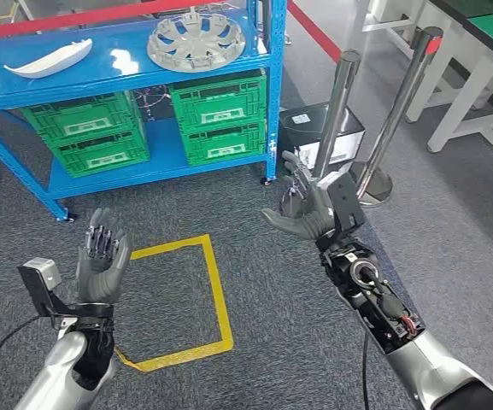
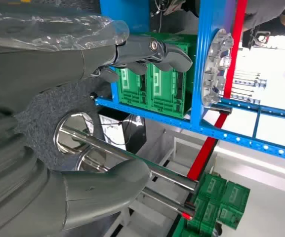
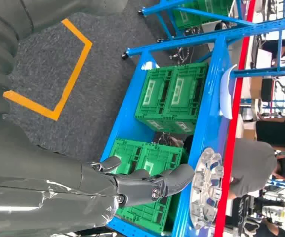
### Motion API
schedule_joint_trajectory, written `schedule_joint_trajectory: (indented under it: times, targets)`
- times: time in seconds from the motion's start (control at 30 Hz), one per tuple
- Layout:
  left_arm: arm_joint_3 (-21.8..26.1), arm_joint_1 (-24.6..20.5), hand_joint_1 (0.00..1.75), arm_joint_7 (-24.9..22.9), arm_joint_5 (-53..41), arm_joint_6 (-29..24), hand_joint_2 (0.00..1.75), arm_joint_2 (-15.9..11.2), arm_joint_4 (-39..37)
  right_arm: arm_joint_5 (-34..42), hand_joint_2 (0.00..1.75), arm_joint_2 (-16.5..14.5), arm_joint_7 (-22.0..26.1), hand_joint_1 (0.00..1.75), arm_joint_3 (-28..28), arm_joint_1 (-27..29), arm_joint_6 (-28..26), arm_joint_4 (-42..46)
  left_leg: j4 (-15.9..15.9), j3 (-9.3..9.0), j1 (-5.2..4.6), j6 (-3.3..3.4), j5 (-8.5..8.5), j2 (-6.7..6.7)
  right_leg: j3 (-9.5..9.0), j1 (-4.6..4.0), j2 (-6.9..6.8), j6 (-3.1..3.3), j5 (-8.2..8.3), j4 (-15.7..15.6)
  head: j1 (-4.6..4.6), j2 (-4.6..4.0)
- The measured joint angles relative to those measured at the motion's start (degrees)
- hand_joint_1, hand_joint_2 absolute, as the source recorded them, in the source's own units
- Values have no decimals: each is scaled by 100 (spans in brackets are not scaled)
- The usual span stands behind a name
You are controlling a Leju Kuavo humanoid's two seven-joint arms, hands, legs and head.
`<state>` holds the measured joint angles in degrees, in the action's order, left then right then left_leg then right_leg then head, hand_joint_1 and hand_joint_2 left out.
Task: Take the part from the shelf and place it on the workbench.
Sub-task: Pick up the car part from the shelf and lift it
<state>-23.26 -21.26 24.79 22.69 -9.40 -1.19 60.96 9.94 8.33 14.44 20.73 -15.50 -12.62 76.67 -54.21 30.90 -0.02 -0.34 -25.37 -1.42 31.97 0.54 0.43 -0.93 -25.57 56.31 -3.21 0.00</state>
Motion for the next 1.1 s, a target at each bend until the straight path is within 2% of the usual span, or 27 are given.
schedule_joint_trajectory:
  times: [0.93,1.1]
  targets:
    - [-2,4,0,-62,34,39,175,-27,80,67,175,0,-154,0,-8,116,-132,81,0,0,0,0,0,1,2,0,1,0,0,0,-1,0]
    - [-2,-35,0,62,90,179,175,7,48,88,175,0,-180,0,-53,125,-120,81,-1,0,0,0,0,2,4,0,2,0,0,-1,-1,0]
